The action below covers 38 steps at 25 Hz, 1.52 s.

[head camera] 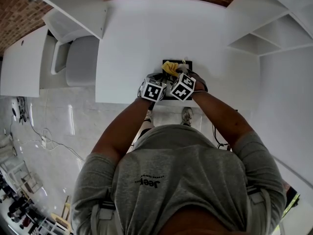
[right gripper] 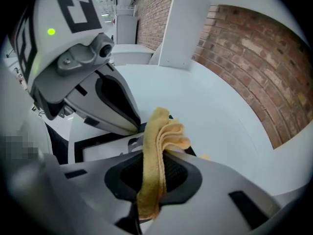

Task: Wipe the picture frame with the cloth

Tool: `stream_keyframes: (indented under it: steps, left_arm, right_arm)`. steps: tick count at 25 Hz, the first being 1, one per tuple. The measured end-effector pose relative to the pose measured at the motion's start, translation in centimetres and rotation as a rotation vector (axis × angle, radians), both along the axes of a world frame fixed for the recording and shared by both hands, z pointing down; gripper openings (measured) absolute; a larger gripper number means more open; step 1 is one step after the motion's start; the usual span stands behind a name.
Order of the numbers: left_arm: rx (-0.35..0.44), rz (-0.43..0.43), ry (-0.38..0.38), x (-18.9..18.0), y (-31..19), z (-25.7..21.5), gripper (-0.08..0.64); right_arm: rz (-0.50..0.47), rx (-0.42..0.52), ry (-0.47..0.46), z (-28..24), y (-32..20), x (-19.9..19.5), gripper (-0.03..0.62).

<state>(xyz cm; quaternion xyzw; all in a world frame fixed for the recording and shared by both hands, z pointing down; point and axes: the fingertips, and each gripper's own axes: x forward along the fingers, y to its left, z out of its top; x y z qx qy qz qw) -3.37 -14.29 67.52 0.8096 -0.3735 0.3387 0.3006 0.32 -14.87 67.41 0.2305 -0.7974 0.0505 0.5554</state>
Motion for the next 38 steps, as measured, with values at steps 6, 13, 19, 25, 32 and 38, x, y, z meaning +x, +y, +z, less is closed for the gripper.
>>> stream_keyframes:
  steps: [6, 13, 19, 25, 32, 38]
  left_arm:
    - [-0.003, -0.01, 0.003, -0.1, 0.0, 0.0, 0.064]
    - [-0.006, -0.007, 0.002, -0.1, 0.2, 0.1, 0.064]
    - [-0.006, -0.006, 0.006, 0.0, 0.1, 0.0, 0.064]
    - [-0.007, -0.002, 0.002, -0.1, 0.1, 0.0, 0.064]
    - [-0.002, -0.012, 0.008, 0.0, 0.0, -0.1, 0.064]
    - [0.005, -0.009, 0.013, 0.0, 0.1, 0.2, 0.064]
  right_arm:
    - [-0.012, -0.035, -0.019, -0.3, 3.0, 0.0, 0.06]
    - [-0.047, -0.073, -0.031, -0.4, 6.5, 0.1, 0.06]
    - [-0.088, -0.121, -0.041, -0.5, 9.6, 0.2, 0.06]
    - [-0.132, -0.14, -0.03, -0.8, 11.6, 0.3, 0.06]
    - [-0.126, -0.158, -0.041, -0.9, 11.8, 0.4, 0.06]
    - [-0.044, -0.167, -0.13, -2.5, 10.2, 0.5, 0.06]
